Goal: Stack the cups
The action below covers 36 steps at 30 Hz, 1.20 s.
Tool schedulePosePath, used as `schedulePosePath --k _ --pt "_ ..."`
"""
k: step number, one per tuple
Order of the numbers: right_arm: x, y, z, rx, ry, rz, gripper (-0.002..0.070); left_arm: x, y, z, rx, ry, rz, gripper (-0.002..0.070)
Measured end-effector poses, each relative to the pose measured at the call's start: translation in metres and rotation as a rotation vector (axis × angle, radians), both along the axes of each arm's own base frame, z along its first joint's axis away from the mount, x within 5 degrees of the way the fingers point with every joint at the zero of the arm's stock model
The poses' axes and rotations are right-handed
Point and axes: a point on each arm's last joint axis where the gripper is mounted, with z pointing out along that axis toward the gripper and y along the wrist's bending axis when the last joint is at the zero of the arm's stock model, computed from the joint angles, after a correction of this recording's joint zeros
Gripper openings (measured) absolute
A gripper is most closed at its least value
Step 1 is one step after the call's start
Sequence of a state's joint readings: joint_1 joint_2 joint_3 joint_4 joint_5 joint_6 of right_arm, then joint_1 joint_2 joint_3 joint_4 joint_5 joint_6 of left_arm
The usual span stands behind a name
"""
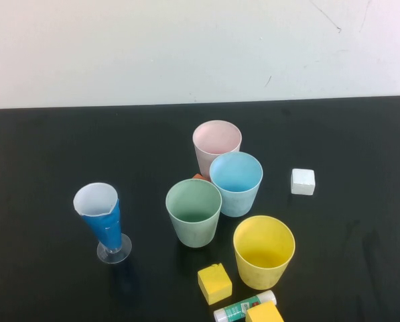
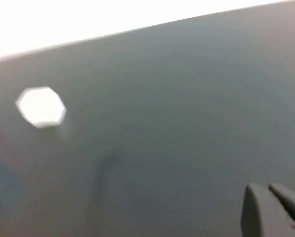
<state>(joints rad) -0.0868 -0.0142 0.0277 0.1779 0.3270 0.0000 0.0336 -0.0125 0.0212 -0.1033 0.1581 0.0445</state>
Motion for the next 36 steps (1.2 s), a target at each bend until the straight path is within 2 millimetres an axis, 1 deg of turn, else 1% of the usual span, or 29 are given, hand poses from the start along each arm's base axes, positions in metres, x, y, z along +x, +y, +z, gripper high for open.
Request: schedulePosePath --k 2,5,8,11,12,14,16,18,20,22,26,32,36 --pt "0.0 0.003 0.001 0.15 -0.009 -0.007 -0.0003 0.001 0.001 0.009 -0.008 -0.095 0.009 -0.0002" --pt "0.001 0.007 0.003 0.304 -0.02 -0.006 -0.0003 0.0 0.002 0.02 -0.009 -0.22 0.023 -0.0002" --pt "0.001 0.009 0.005 0.381 -0.04 -0.007 -0.0003 -0.001 0.003 0.025 -0.008 -0.276 0.029 -0.0002" --pt "0.001 0.009 0.006 0.405 -0.052 -0.009 -0.0003 -0.001 0.003 0.027 -0.036 -0.301 0.033 -0.0002" --pt "0.001 0.009 0.006 0.408 -0.054 -0.01 -0.0003 -0.001 0.003 0.029 -0.109 -0.319 0.034 -0.0002" --pt "0.002 0.009 0.007 0.409 -0.064 -0.013 -0.0003 -0.002 0.005 0.032 -0.355 -0.366 0.034 -0.0002" --pt "0.002 0.008 0.009 0.41 -0.085 -0.02 -0.0003 -0.003 0.007 0.036 -0.696 -0.42 0.023 -0.0002" --pt "0.003 0.007 0.011 0.409 -0.111 -0.028 -0.0003 -0.004 0.009 0.037 -0.934 -0.444 0.008 -0.0002" --pt "0.003 0.005 0.013 0.412 -0.135 -0.036 -0.0003 -0.004 0.009 0.037 -1.048 -0.444 0.001 -0.0002" --pt "0.003 0.005 0.014 0.415 -0.152 -0.042 -0.0003 -0.004 0.009 0.036 -1.088 -0.428 0.002 -0.0002" --pt "0.003 0.005 0.014 0.42 -0.152 -0.042 -0.0003 -0.003 0.008 0.033 -1.11 -0.387 0.007 -0.0002" --pt "0.002 0.009 0.007 0.422 -0.061 -0.011 -0.0003 -0.002 0.007 0.031 -1.133 -0.368 0.009 -0.0002" --pt "0.001 0.01 0.006 0.424 -0.049 -0.01 -0.0003 -0.002 0.007 0.031 -1.139 -0.368 0.009 -0.0002"
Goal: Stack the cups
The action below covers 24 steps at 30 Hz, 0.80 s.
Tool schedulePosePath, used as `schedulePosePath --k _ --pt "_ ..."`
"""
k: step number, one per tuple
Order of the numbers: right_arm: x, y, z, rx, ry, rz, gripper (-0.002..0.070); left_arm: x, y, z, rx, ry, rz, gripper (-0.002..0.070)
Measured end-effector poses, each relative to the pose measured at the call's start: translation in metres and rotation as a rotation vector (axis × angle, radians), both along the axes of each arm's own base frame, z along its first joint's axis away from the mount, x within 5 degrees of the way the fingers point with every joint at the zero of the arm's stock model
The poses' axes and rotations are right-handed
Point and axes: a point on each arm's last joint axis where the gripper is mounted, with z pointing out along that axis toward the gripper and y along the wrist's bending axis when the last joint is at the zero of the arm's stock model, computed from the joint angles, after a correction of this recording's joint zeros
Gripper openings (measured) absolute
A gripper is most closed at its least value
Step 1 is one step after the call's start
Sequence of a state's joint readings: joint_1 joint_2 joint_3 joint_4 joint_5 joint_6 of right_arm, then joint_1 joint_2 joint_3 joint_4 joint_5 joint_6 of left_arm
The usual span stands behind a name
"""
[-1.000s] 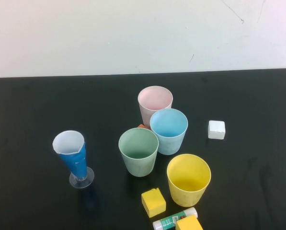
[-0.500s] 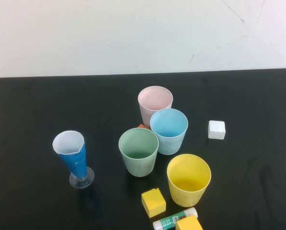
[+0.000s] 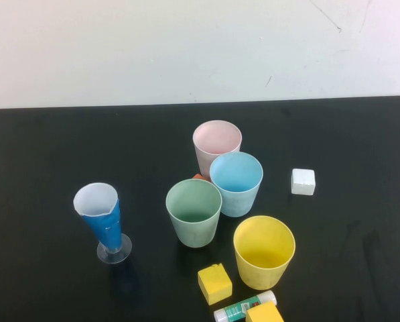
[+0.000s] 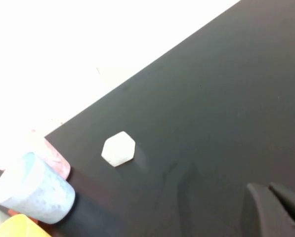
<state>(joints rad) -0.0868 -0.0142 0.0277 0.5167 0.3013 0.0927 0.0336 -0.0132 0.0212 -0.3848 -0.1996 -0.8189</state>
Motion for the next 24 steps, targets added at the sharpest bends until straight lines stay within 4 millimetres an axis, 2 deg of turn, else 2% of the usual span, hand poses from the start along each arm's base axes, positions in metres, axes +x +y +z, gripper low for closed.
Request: schedulePosePath --k 8,10,12,16,19,21,24 --pt "0.0 0.0 0.0 -0.007 0.005 0.004 -0.0003 0.0 -0.001 -0.001 -0.025 0.01 -0.017 -0.0002" --pt "0.0 0.001 -0.001 -0.018 0.014 0.013 -0.0003 0.001 -0.004 -0.004 0.034 0.078 -0.04 -0.0002" --pt "-0.001 0.001 -0.002 -0.022 0.017 0.017 -0.0003 0.0 -0.008 0.002 0.175 0.178 -0.064 -0.0002" --pt "-0.001 0.001 -0.002 -0.029 0.018 0.019 -0.0003 -0.001 -0.01 0.046 0.626 0.406 -0.088 -0.0002" --pt "-0.001 0.001 -0.002 -0.031 0.02 0.021 -0.0003 0.009 -0.01 0.083 0.921 0.551 -0.156 -0.0002" --pt "-0.001 0.001 -0.002 -0.031 0.021 0.022 -0.0003 0.016 -0.011 0.106 1.034 0.613 -0.222 -0.0002" --pt "-0.001 0.001 -0.003 -0.031 0.026 0.025 -0.0003 0.032 -0.018 0.141 1.102 0.618 -0.34 -0.0002"
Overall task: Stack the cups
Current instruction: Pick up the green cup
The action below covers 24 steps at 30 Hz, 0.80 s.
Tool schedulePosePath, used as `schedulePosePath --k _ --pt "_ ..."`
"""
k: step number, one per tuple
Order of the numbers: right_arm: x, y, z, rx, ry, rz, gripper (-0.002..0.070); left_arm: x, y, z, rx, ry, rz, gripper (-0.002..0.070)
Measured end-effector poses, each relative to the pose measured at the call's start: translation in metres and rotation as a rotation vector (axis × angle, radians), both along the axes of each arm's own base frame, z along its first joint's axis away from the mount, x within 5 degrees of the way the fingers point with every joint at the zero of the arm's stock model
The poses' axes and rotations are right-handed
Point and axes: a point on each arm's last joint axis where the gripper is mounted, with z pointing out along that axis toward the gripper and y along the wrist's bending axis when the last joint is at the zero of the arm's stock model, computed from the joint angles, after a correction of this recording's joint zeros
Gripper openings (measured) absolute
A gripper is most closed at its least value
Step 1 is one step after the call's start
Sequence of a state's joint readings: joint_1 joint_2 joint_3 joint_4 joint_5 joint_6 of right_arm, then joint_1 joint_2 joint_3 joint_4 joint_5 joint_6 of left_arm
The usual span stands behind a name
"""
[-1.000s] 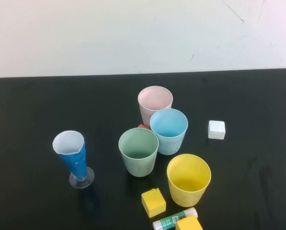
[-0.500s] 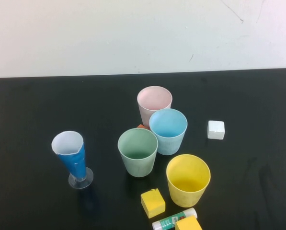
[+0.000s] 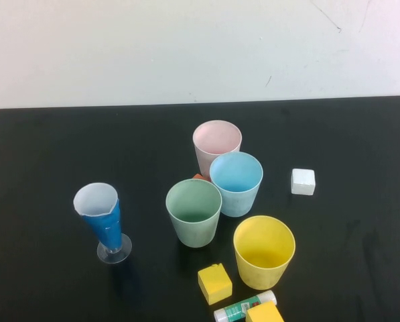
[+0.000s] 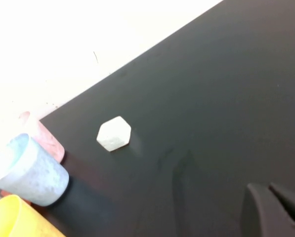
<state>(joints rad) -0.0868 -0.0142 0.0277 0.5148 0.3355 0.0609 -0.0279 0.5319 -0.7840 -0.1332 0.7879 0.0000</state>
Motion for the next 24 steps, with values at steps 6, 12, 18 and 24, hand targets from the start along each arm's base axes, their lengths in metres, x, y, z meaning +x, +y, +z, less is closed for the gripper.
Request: schedulePosePath --k 6,12,18,24 --pt "-0.001 0.002 -0.003 0.0 0.031 0.018 -0.0003 0.046 -0.028 0.032 0.084 0.156 -0.282 -0.0002" --pt "-0.001 0.002 -0.003 -0.001 0.031 0.018 -0.0003 0.096 -0.073 0.036 0.166 0.37 -0.499 -0.0002" --pt "-0.001 0.002 -0.003 -0.002 0.033 0.019 -0.0003 0.142 -0.126 0.015 0.239 0.584 -0.646 -0.0002" --pt "-0.001 0.002 -0.003 -0.002 0.033 0.019 -0.0003 0.178 -0.16 -0.001 0.262 0.654 -0.691 -0.0002"
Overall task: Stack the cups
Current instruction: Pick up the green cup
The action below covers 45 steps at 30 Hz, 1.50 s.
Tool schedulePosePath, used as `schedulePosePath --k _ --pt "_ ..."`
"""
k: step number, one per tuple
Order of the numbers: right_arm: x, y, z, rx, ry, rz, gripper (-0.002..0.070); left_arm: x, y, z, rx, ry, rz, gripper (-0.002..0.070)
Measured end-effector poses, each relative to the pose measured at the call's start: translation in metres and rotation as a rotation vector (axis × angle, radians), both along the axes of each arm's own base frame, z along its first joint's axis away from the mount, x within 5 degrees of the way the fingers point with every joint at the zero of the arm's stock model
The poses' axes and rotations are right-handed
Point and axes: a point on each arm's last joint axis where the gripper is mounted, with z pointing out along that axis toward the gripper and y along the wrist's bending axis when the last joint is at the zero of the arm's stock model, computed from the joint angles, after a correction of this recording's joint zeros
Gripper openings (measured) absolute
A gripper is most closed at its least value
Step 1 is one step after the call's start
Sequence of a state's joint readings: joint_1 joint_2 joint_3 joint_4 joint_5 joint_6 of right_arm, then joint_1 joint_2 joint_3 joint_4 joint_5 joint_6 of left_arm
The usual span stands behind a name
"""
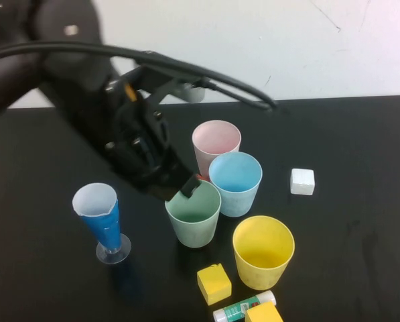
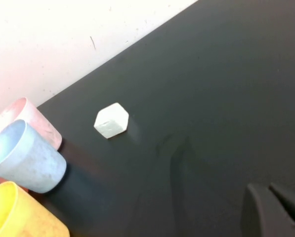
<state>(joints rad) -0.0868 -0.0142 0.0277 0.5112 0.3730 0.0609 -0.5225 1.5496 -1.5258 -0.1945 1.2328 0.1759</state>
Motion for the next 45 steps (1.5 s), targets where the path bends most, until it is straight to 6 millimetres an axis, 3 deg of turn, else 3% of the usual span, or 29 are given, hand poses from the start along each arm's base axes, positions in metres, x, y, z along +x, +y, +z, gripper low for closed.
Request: schedulePosePath --k 4,6,11,13,17,28,30,34,36,39,45 --pt "0.0 0.0 0.0 -0.01 -0.001 0.003 -0.0003 0.019 -0.011 -0.008 0.012 0.011 0.0 0.0039" --pt "0.0 0.0 0.0 -0.021 -0.003 0.006 -0.0003 0.027 -0.015 -0.012 0.016 0.018 0.0 0.0118" --pt "0.0 0.0 0.0 -0.041 -0.006 0.013 -0.0003 0.047 -0.026 -0.034 0.029 0.041 0.03 0.043" --pt "0.0 0.0 0.0 -0.043 -0.006 0.013 -0.0003 0.056 -0.029 -0.044 0.042 0.036 0.044 0.0514" --pt "0.0 0.0 0.0 -0.047 -0.006 0.015 -0.0003 0.07 -0.032 -0.064 0.09 0.049 0.087 0.0561" --pt "0.0 0.0 0.0 -0.058 -0.008 0.018 -0.0003 0.095 -0.037 -0.114 0.201 0.076 0.154 0.045" --pt "0.0 0.0 0.0 -0.058 -0.008 0.018 -0.0003 0.096 -0.037 -0.118 0.206 0.081 0.153 0.0381" --pt "0.0 0.0 0.0 -0.058 -0.008 0.018 -0.0003 0.097 -0.038 -0.119 0.207 0.074 0.135 0.0113" --pt "0.0 0.0 0.0 -0.058 -0.008 0.018 -0.0003 0.099 -0.039 -0.114 0.204 0.066 0.131 0.0052" --pt "0.0 0.0 0.0 -0.058 -0.008 0.018 -0.0003 0.1 -0.039 -0.1 0.191 0.039 0.129 0.0022" --pt "0.0 0.0 0.0 -0.058 -0.008 0.018 -0.0003 0.089 -0.033 -0.042 0.14 -0.036 0.13 0.0013"
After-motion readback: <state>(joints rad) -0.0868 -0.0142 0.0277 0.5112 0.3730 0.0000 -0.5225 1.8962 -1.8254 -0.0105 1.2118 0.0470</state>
